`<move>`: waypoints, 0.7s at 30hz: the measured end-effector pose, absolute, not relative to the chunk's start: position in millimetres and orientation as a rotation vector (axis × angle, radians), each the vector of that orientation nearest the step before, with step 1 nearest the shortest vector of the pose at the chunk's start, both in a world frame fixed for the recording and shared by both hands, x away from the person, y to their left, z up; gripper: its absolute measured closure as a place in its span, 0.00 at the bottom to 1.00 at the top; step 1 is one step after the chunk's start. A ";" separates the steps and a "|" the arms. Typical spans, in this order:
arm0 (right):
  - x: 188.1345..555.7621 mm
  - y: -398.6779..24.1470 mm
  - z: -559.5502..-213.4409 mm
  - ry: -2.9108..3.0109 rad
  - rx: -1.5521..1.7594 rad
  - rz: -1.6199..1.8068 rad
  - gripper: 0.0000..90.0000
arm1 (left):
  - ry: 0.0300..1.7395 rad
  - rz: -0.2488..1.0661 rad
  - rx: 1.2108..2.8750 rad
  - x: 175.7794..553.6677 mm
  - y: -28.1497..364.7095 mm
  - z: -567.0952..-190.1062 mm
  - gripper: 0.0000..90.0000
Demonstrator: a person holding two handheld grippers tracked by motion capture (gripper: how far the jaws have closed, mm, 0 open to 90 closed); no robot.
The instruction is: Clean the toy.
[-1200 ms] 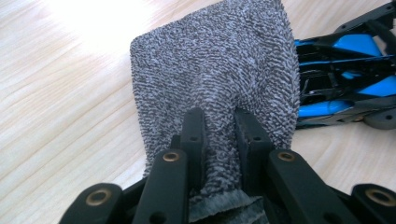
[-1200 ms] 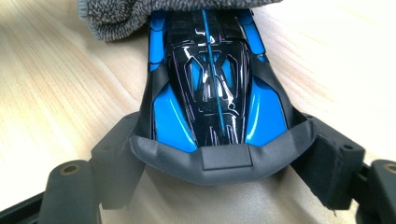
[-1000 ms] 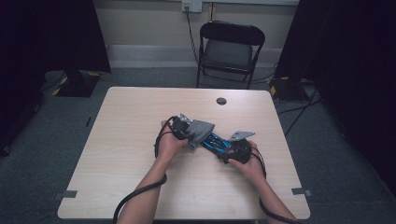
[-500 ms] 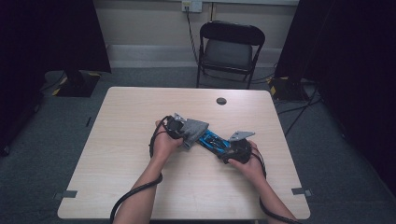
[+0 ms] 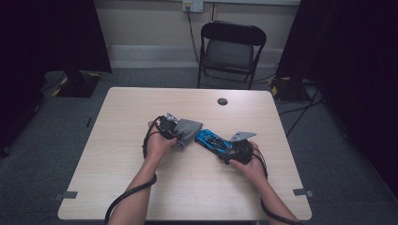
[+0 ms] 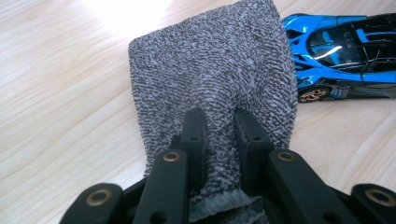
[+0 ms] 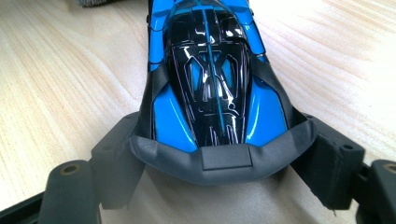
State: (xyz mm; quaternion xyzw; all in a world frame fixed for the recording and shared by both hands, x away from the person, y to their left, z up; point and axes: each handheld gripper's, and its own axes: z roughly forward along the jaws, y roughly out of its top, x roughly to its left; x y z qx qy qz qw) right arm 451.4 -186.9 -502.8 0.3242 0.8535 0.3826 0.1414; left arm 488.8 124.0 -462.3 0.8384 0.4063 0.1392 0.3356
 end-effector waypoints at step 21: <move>451.4 -186.9 -502.9 2.464 0.935 1.105 0.26 | 0.840 0.332 2.159 456.0 89.6 -436.8 0.84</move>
